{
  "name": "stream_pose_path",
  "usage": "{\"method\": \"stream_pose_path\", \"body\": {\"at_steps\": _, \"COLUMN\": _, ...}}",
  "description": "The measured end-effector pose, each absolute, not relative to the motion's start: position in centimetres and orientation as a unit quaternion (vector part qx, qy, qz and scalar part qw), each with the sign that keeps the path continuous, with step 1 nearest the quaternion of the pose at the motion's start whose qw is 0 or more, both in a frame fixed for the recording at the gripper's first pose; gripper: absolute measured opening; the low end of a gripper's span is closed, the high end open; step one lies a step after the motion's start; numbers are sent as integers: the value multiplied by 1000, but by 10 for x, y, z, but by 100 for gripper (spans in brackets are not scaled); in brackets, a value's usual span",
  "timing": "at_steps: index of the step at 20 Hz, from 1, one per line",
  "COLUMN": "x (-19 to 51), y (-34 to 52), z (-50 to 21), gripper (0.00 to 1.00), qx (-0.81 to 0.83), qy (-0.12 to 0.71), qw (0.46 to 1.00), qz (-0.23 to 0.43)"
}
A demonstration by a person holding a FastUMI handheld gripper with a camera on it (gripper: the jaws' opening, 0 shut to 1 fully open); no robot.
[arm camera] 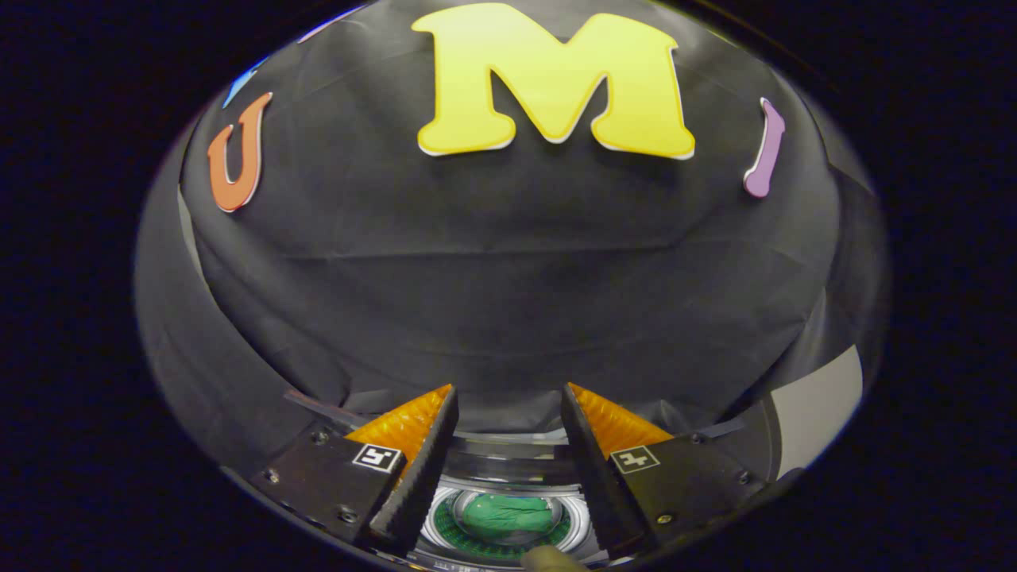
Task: Put the clothes into the washing machine and then close the washing machine lid.
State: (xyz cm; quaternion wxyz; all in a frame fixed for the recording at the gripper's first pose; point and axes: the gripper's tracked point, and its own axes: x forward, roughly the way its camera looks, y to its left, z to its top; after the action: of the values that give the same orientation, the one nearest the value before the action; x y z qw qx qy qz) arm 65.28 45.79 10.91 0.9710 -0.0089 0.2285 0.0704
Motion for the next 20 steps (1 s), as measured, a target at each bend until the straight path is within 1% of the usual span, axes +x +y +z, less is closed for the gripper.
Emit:
{"method": "stream_pose_path", "body": {"at_steps": 3, "x": 657, "y": 453, "z": 106, "gripper": 82, "qx": -1, "qy": 233, "qw": 970, "qz": 61}}
{"method": "stream_pose_path", "body": {"at_steps": 5, "x": 658, "y": 453, "z": 104, "gripper": 85, "qx": 0, "qy": 238, "qw": 970, "qz": 56}}
{"method": "stream_pose_path", "body": {"at_steps": 10, "x": 654, "y": 453, "z": 103, "gripper": 85, "qx": 2, "qy": 236, "qw": 971, "qz": 49}}
{"method": "stream_pose_path", "body": {"at_steps": 20, "x": 613, "y": 450, "z": 92, "gripper": 85, "qx": -3, "qy": 227, "qw": 972, "qz": 57}}
